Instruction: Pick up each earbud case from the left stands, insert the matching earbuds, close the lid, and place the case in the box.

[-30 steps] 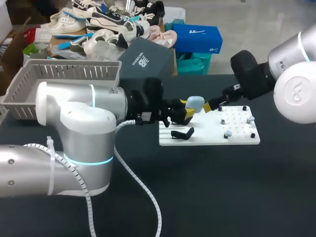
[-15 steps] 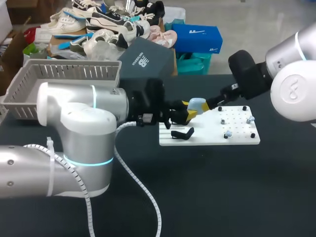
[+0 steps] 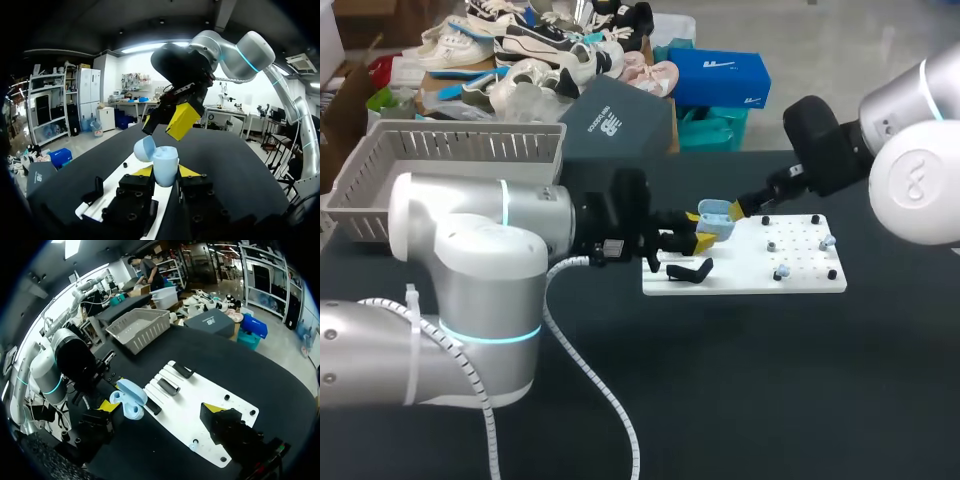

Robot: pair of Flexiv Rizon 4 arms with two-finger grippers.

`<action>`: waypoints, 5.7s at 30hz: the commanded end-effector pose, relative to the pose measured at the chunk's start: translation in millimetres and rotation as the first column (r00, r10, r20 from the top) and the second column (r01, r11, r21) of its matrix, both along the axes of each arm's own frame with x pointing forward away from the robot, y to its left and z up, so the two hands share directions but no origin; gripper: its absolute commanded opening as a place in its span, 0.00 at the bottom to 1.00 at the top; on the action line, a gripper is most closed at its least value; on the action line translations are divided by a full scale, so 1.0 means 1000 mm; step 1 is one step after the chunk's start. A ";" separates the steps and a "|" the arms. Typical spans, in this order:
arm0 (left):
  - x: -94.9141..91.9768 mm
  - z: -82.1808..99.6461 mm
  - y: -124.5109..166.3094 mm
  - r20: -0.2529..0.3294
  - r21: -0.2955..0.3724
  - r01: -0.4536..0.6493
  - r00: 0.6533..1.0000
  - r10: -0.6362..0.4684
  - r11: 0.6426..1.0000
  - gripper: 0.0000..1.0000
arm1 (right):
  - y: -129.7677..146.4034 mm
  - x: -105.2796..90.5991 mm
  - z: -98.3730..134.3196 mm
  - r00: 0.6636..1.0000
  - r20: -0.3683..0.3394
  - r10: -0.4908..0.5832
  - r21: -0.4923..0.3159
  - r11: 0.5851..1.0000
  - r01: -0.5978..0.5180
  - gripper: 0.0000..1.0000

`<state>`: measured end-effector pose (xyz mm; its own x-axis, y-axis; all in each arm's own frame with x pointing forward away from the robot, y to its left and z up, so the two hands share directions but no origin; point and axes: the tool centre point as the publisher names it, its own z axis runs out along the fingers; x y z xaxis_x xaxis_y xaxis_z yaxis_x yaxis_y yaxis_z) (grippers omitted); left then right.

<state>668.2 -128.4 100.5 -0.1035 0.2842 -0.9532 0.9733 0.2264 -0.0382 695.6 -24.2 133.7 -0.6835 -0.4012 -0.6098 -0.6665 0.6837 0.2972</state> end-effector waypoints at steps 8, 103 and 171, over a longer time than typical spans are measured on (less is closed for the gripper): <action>-0.007 0.002 0.005 0.059 -0.081 0.034 0.998 -0.030 0.996 0.00 | -0.021 -0.014 0.006 0.981 0.017 -0.193 -0.099 0.976 0.193 1.00; 0.007 0.004 -0.028 0.326 -0.190 0.193 0.937 -0.123 0.963 0.00 | -0.128 0.021 -0.090 0.996 -0.009 -0.092 -0.462 0.883 0.077 1.00; 0.007 0.004 -0.028 0.326 -0.190 0.193 0.937 -0.123 0.963 0.00 | -0.139 0.038 -0.113 0.984 -0.105 -0.141 -0.514 0.855 0.068 0.31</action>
